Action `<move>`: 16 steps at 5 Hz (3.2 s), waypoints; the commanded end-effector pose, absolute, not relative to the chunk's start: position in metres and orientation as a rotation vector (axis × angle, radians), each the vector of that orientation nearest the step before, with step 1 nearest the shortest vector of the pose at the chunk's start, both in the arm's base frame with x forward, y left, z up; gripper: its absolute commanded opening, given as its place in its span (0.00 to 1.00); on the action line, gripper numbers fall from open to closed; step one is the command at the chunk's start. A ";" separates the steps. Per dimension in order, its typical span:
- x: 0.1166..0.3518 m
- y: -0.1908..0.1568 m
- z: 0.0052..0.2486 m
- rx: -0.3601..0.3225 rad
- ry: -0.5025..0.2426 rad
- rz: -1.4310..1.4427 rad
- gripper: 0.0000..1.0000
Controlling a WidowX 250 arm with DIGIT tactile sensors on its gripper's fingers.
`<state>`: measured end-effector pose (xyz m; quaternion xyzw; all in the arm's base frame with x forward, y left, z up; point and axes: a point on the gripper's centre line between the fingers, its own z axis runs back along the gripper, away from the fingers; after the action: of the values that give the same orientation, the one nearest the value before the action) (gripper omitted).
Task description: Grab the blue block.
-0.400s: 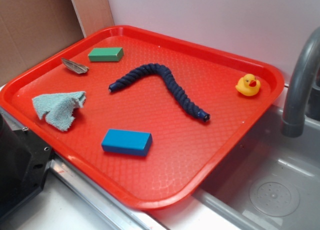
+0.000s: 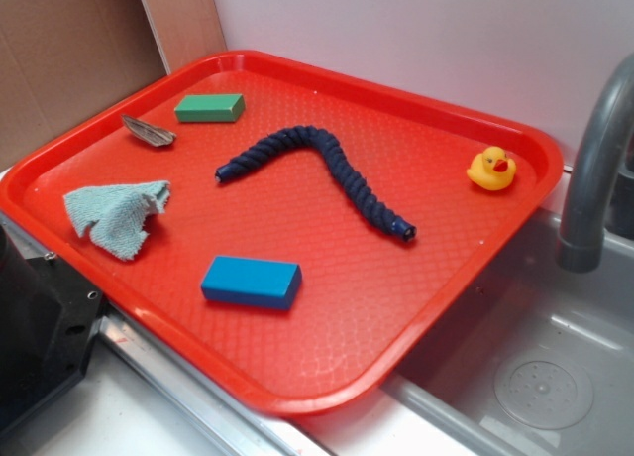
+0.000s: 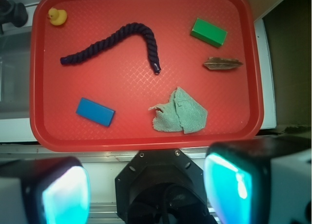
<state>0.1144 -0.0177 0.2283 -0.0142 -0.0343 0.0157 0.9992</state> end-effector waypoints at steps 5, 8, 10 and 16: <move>0.159 -0.087 0.034 0.002 -0.108 -0.899 1.00; 0.140 -0.094 0.041 -0.088 -0.136 -0.910 1.00; 0.156 -0.082 0.091 -0.022 -0.221 -0.907 1.00; 0.209 -0.121 0.092 -0.086 -0.214 -1.391 1.00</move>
<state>0.2049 -0.1185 0.0783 -0.0484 -0.0679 -0.6377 0.7657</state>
